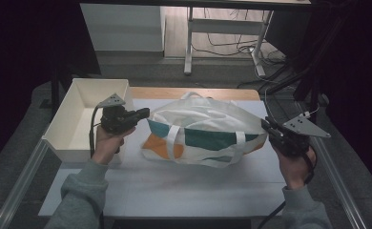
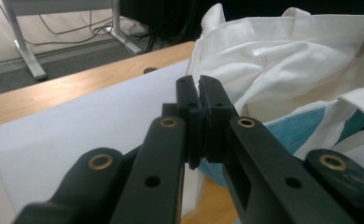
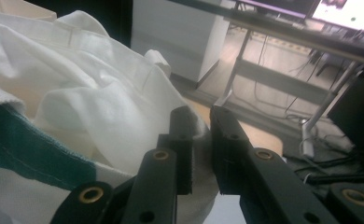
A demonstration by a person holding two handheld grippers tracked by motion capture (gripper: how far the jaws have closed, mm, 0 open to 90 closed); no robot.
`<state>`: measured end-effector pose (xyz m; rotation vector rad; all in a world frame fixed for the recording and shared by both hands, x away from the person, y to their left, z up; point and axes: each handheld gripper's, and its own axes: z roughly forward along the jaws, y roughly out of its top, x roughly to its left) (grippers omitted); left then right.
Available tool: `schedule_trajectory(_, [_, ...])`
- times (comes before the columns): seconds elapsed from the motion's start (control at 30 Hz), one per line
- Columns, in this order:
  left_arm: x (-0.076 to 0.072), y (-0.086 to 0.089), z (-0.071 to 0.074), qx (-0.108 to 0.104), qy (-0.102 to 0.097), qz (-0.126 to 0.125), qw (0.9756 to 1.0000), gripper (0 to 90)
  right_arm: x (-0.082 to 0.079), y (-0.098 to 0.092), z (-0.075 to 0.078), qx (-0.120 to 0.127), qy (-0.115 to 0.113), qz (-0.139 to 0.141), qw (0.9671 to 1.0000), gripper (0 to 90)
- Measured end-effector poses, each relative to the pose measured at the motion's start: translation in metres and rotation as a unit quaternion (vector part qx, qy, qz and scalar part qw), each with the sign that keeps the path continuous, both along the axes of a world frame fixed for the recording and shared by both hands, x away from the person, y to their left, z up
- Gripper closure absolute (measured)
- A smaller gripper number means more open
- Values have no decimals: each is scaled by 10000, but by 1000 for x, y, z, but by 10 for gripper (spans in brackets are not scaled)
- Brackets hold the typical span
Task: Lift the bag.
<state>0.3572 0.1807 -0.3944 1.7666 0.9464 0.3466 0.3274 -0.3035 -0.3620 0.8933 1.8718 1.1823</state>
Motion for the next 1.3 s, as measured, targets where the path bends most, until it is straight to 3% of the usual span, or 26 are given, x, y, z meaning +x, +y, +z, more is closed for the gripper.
schedule_trajectory(0.37, [13, -16, -21, 312, 247, 54, 9992, 871, 25, 1, -30, 46, 498, 48, 9987, 793])
schedule_trajectory(0.63, [13, -12, -21, 241, 232, 74, 9994, 871, 26, -2, -31, 153, 483, 55, 9987, 792])
schedule_trajectory(0.77, [9, -8, -14, 181, 87, 120, 9997, 875, 22, -3, -23, 195, 349, 59, 9992, 792])
schedule_trajectory(0.93, [4, 4, 7, -85, -165, 152, 9997, 877, 12, -5, 4, 282, -28, 91, 9996, 792])
schedule_trajectory(1.17, [1, 10, 32, -125, -497, 224, 9984, 877, 1, 1, 37, 239, -552, 103, 9981, 793])
schedule_trajectory(1.3, [3, 11, 34, -134, -515, 247, 9983, 877, -2, 2, 48, 357, -747, 133, 9965, 794])
